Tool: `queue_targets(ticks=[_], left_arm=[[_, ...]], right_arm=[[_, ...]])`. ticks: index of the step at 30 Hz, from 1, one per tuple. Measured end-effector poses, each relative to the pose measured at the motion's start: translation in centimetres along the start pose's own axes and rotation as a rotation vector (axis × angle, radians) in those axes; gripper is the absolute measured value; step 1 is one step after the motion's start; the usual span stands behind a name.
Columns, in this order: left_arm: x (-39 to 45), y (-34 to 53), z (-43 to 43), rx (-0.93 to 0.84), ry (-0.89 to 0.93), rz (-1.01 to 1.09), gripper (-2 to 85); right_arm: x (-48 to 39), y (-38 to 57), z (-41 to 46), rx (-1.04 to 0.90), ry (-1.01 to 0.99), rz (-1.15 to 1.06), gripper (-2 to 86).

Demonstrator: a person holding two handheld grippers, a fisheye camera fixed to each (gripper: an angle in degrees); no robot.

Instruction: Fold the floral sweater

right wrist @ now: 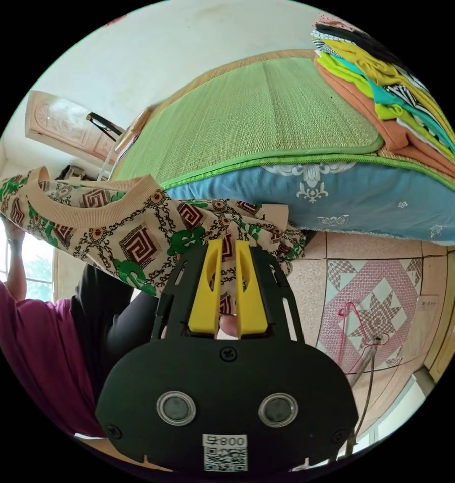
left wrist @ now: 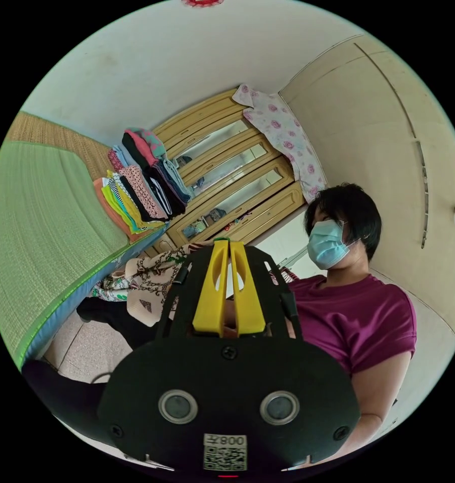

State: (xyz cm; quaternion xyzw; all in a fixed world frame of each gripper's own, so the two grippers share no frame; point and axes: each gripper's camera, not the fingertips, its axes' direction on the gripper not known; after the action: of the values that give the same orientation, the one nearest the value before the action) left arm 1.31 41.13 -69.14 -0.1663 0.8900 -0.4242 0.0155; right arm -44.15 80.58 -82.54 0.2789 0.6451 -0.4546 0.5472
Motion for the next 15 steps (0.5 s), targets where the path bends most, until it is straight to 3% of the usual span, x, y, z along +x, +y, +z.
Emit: queue_targets(ticks=[7,15], left_arm=[[1.1,2.3,-4.8,0.042,-0.015,-0.009,0.3],[3.4,4.9,-9.9,0.093,-0.046,0.026,0.3]], right_arm=[[2.2,4.4,-2.0,0.078,-0.023,0.041,0.2],[1.1,12.0,-12.2,0.340,0.048,0.062,-0.1]])
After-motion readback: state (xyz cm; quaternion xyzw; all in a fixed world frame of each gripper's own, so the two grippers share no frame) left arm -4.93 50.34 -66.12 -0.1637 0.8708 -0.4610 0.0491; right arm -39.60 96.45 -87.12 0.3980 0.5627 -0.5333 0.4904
